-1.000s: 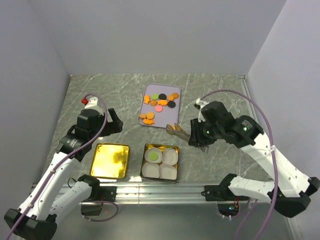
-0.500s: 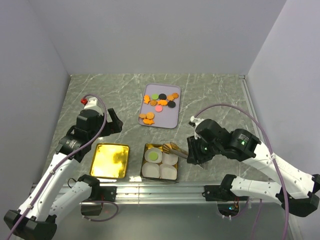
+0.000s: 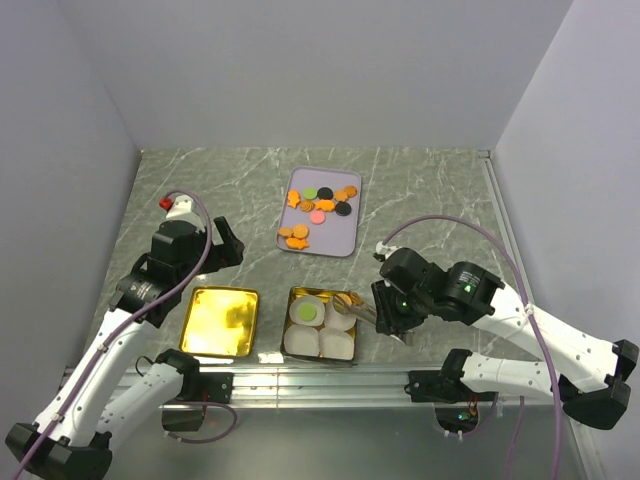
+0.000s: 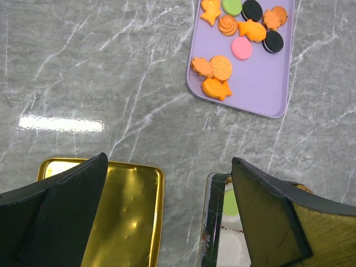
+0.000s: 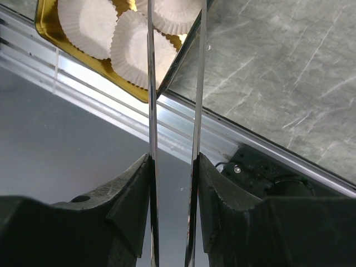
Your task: Pack the cookies
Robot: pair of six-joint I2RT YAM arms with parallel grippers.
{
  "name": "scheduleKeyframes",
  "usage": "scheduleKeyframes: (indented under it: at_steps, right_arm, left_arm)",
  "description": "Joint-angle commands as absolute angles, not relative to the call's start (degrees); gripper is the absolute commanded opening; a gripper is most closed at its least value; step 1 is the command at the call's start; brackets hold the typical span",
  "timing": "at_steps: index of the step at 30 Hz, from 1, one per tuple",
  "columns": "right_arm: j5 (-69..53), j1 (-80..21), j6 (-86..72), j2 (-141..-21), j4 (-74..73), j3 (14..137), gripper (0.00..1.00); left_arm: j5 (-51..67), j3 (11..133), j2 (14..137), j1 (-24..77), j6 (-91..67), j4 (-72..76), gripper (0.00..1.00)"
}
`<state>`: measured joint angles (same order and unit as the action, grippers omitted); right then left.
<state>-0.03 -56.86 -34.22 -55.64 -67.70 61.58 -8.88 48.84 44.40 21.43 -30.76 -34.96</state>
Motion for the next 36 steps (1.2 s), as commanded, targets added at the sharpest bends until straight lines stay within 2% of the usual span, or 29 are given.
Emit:
scheduleKeyframes:
  at_steps: [1,7,16,26,33,36]
  right_arm:
    - [1.7,-57.3,-33.4,-55.4,-65.9,61.2,0.37]
    - [0.5,-57.3,-32.9,-55.0,-65.2,61.4,0.40]
    - [1.1,-57.3,-31.9,-54.6,-66.0,61.4,0.51]
    - [1.3,-57.3,-31.0,-54.8,-65.9,62.6,0.53]
    - [1.3,-57.2,-29.8,-57.9,-63.9,71.7,0.53]
    - [0.7,-57.1,-28.3,-63.2,-63.0,77.3,0.53]
  left_arm:
    - [-9.8,48.9,43.5,21.7,-30.8,-34.2,0.99]
    - [-9.6,49.0,43.8,21.6,-30.7,-34.1,0.99]
    - [-9.5,49.0,43.9,21.7,-30.8,-34.1,0.99]
    - [-9.8,49.0,43.9,21.7,-30.8,-34.2,0.99]
    - [-9.8,49.0,44.0,21.7,-30.9,-34.1,0.99]
    - [-9.7,49.0,44.2,21.7,-30.8,-34.1,0.99]
